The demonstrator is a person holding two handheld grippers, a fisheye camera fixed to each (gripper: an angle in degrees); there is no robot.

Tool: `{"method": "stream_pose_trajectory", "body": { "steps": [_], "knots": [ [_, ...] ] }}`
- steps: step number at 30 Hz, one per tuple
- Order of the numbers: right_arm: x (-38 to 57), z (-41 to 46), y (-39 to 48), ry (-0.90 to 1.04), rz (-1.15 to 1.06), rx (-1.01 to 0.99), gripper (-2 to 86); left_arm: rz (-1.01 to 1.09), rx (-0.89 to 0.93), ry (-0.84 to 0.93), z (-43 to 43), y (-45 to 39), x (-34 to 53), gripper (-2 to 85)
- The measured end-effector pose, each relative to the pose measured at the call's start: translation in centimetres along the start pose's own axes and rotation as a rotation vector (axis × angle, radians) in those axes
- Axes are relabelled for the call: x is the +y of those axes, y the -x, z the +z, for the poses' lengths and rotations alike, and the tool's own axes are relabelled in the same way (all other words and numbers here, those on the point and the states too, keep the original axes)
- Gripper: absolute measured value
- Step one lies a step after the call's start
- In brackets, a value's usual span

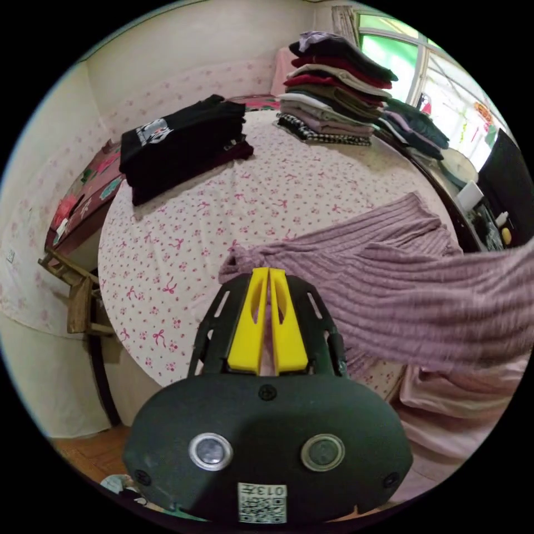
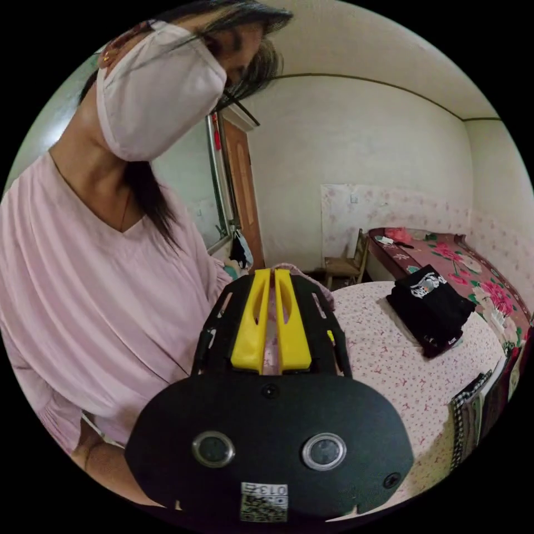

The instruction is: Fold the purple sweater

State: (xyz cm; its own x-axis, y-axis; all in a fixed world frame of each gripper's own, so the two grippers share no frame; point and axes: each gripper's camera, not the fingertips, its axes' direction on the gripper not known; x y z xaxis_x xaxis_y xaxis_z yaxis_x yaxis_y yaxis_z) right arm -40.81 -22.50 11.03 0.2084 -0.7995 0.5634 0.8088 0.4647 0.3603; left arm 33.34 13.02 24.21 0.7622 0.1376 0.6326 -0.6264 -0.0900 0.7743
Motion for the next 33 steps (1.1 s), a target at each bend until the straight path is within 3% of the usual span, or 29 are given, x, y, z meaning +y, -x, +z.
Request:
{"method": "stream_pose_trajectory", "body": {
  "steps": [3,6,8,14,16,18,21,25,30,33],
  "knots": [
    [1.3,1.8,4.1,0.078,0.045,0.019,1.4,0.091,0.061,0.056,1.4,-2.7,-0.1,-0.3],
    [3.5,2.6,6.4,0.099,0.088,-0.032,1.3,0.204,0.068,0.239,5.2,-5.4,0.6,-0.3],
    [5.1,2.2,6.7,0.101,0.137,-0.061,1.3,0.218,0.035,0.194,4.7,-6.1,1.1,-0.3],
    [11.2,-7.2,5.2,-0.148,0.285,0.087,1.5,0.226,0.066,0.242,4.8,-6.2,0.5,-0.4],
    [14.9,-11.0,3.1,-0.269,0.460,0.187,1.5,0.222,0.069,0.248,4.7,-6.1,0.1,-0.4],
    [22.2,-15.3,-0.2,-0.414,0.778,0.322,1.5,0.199,0.078,0.252,4.5,-5.7,-0.3,-0.4],
    [33.2,-18.3,-3.2,-0.488,1.180,0.514,1.7,0.146,0.075,0.254,4.3,-5.0,-0.9,-0.4],
    [43.3,-19.0,-6.4,-0.364,1.419,0.595,2.2,0.101,0.050,0.247,3.6,-4.7,-1.5,-0.3],
    [44.6,-20.3,-5.2,-0.206,1.398,0.769,2.9,0.071,0.016,0.171,1.2,-5.8,-1.2,0.2],
    [44.6,-20.9,-4.4,-0.140,1.369,0.878,4.3,0.170,0.069,0.107,-0.1,-9.3,-1.4,1.6]
  ]
}}
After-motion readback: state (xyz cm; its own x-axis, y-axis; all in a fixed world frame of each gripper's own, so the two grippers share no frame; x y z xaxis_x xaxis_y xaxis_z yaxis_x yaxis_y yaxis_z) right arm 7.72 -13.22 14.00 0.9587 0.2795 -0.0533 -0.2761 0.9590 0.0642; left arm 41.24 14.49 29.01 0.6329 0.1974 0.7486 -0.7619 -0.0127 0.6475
